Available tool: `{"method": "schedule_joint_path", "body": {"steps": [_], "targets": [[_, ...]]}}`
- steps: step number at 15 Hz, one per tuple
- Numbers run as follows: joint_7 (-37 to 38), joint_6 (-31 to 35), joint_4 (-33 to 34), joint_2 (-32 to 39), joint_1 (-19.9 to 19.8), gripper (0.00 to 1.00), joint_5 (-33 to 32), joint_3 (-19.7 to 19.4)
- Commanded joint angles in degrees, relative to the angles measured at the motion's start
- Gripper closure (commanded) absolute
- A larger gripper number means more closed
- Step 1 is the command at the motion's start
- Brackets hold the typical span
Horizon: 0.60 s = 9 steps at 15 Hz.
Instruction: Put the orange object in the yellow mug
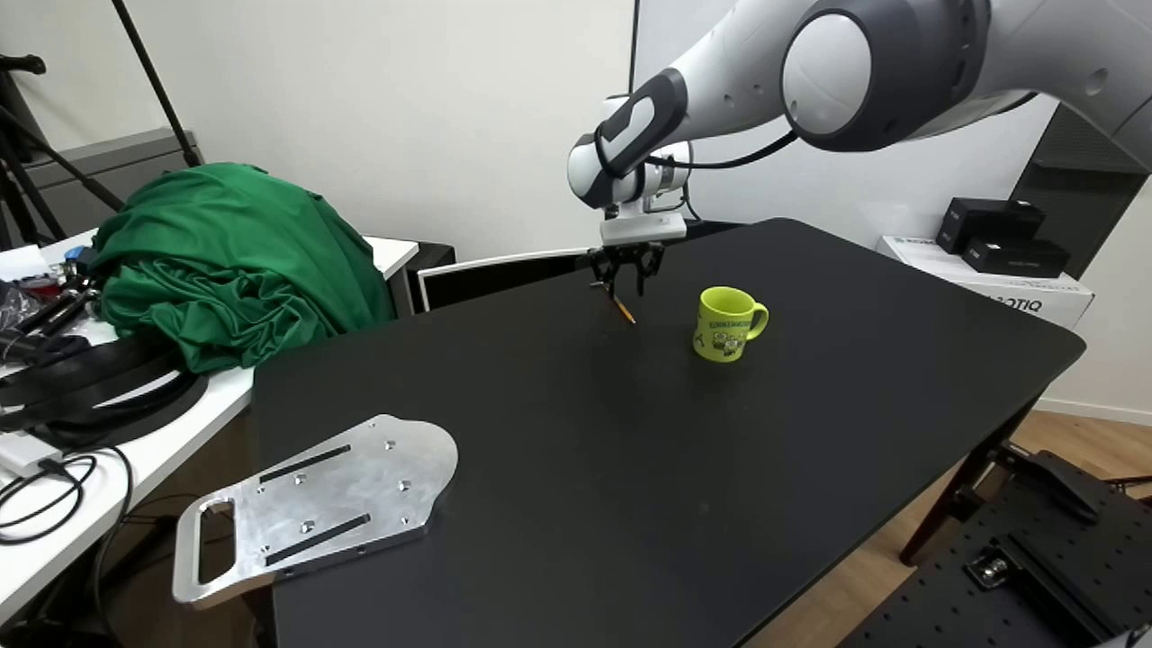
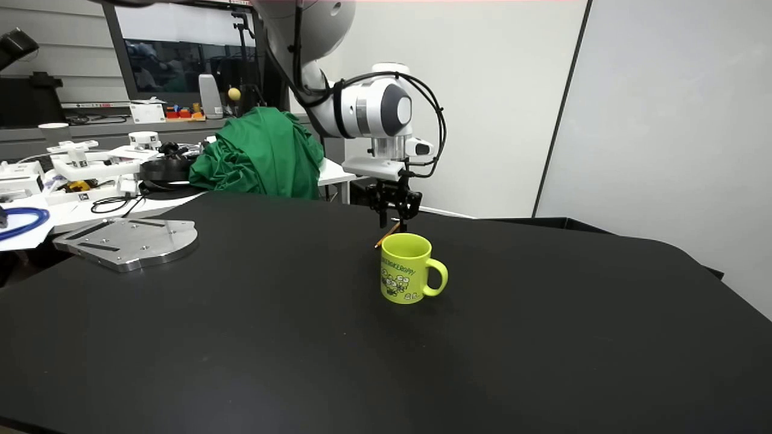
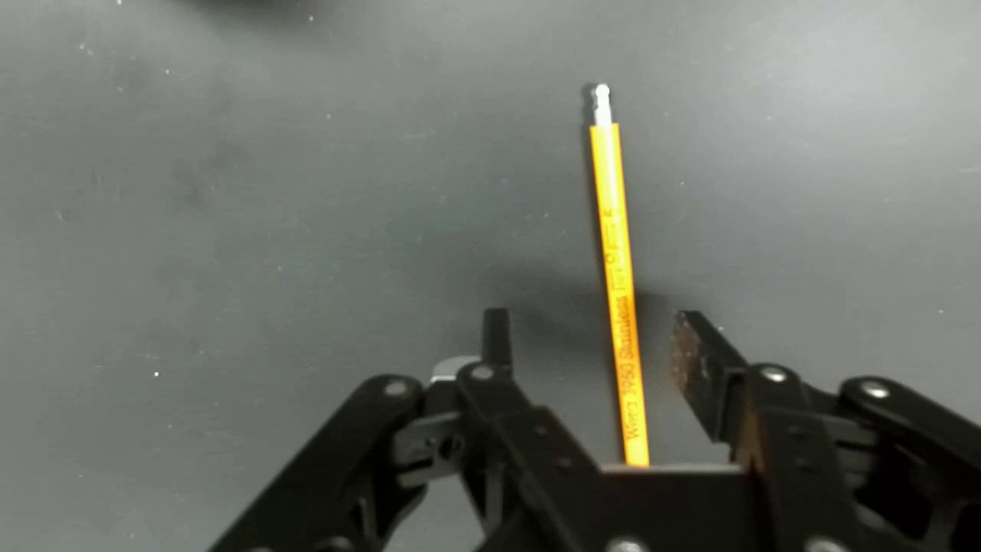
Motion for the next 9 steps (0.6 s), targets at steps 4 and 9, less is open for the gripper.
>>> {"method": "schedule_joint_path", "body": {"steps": [4, 9], "targets": [[1.1, 0.3, 0.3, 0.4, 0.6, 0.51, -1.2, 0.1], [1.0, 0.2, 0.6, 0.7, 0.4, 0.59, -0.9, 0.3]]}}
